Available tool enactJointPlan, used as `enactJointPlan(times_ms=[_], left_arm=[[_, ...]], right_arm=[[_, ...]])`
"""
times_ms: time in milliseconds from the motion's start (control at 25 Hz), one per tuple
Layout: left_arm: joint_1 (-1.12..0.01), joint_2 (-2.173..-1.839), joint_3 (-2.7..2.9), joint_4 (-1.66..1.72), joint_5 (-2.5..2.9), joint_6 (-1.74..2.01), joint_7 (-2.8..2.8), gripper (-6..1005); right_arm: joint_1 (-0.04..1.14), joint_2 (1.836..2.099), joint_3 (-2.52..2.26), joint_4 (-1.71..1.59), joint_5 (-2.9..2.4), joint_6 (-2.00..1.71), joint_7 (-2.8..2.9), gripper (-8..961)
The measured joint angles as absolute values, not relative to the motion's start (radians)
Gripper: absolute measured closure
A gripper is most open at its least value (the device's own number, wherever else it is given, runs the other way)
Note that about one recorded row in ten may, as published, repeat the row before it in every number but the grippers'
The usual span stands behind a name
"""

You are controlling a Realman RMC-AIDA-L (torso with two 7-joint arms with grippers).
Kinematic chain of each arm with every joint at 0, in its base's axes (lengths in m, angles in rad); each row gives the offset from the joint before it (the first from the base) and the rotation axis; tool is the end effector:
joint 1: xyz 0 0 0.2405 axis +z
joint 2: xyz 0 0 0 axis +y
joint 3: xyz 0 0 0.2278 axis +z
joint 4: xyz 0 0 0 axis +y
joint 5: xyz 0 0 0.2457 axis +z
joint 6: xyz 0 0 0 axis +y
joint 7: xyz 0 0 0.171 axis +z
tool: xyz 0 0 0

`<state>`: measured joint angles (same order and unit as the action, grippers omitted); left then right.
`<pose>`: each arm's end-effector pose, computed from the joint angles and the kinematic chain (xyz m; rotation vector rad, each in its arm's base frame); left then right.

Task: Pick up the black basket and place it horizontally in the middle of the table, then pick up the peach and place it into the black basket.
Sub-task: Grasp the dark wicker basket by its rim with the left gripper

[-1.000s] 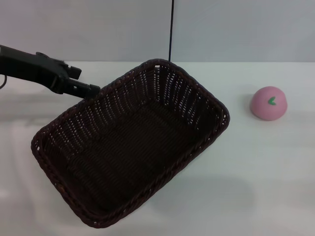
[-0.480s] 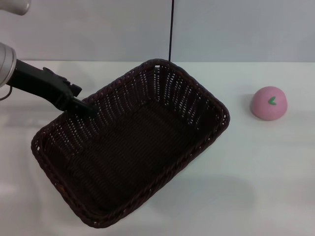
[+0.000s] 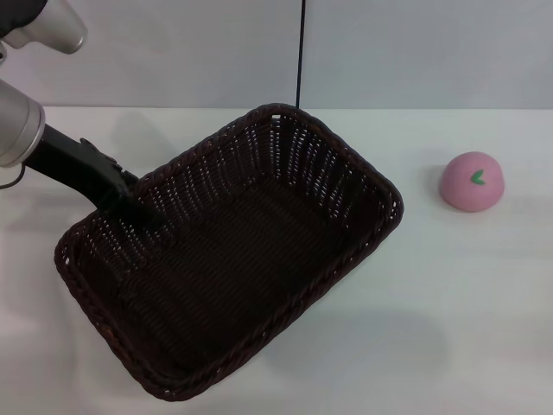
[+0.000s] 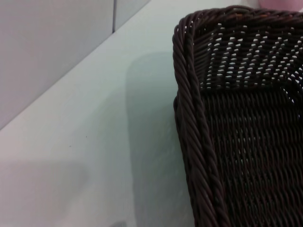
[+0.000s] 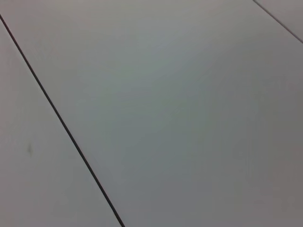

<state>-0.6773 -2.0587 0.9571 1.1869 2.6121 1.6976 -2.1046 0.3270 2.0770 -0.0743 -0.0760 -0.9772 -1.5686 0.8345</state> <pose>-0.2053 0.3889 0.0467 -2.7438 -0.8202 0.3778 0.3852 0.2888 0.1049 -0.9732 0.6854 1.2621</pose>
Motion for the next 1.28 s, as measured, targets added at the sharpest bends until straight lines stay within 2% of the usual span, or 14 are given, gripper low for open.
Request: enactJointPlan(times_ms=[320,600,840,1080,1280], left_arm=[[-0.670,-2.059,0.998,1.189,2.621,1.686,-2.103,242],[-0.669,-2.059,0.999,1.187,2.622,1.676,-2.093,426],[-0.662,-2.059,0.999,1.188,2.616,1.676,-2.068,656],[-0.656,-2.059,0.992,1.187,2.606,1.682,-2.029,794],[-0.636,-2.056,0.979,1.192,2.531,1.695,-1.967,794]], right_arm=[[0.327,2.077,-0.066,-0.073,-0.977,-1.557,0.835,352],[0.327,2.077,-0.058,-0.065,-0.977,-1.554,0.835,353],[0.324,2.077,-0.027,-0.061,-0.977,-1.548,0.834,354],[0.322,2.077,-0.015,-0.060,-0.977,-1.546,0.834,354],[0.322,2.077,-0.015,-0.057,-0.977,-1.546,0.834,354]])
